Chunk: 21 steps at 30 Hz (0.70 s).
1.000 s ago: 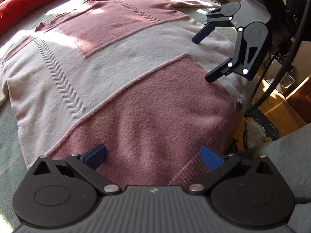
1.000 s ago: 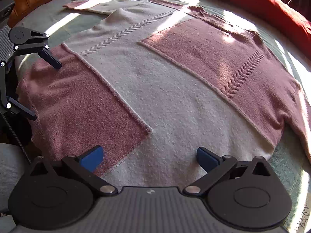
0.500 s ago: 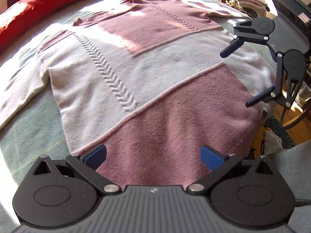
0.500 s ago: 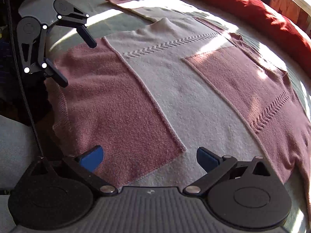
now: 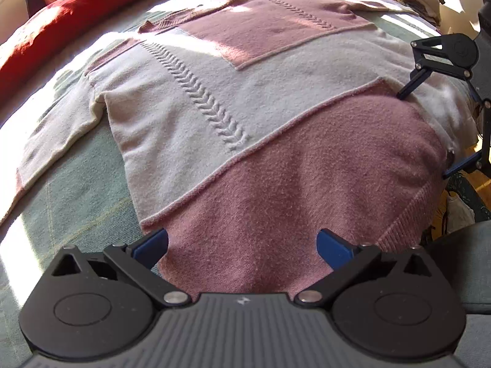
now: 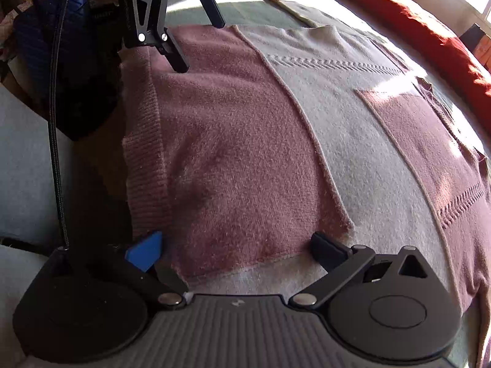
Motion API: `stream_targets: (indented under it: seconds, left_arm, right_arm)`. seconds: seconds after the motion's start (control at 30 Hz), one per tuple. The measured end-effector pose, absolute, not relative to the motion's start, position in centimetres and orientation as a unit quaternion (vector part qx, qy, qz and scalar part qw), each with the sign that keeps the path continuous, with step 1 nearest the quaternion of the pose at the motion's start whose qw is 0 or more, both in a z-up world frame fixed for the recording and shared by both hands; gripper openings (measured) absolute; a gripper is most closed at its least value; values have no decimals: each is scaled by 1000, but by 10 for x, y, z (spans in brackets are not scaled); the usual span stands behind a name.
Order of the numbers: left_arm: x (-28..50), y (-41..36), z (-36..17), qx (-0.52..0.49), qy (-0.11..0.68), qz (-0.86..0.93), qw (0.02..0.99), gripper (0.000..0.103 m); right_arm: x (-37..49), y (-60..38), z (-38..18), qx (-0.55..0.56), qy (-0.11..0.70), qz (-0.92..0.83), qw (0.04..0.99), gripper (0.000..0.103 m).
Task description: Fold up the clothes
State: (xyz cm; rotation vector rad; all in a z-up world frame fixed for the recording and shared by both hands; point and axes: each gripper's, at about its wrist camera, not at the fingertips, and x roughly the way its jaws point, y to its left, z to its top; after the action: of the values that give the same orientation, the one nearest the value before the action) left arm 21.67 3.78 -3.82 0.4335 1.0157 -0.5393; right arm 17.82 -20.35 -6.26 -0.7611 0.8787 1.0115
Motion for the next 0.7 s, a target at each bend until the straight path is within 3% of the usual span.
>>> stream_targets:
  seconds: [0.37, 0.53, 0.7]
  left_arm:
    - [189, 2, -37, 237, 424, -294, 823, 102]
    - [163, -11, -39, 230, 439, -376, 783, 102]
    - [143, -25, -53, 191, 504, -444, 715, 102]
  right_arm:
    - [201, -214, -46, -318, 387, 396, 769, 103]
    - [211, -228, -52, -300, 417, 357, 781, 103]
    - [208, -237, -53, -280, 441, 338, 783, 103]
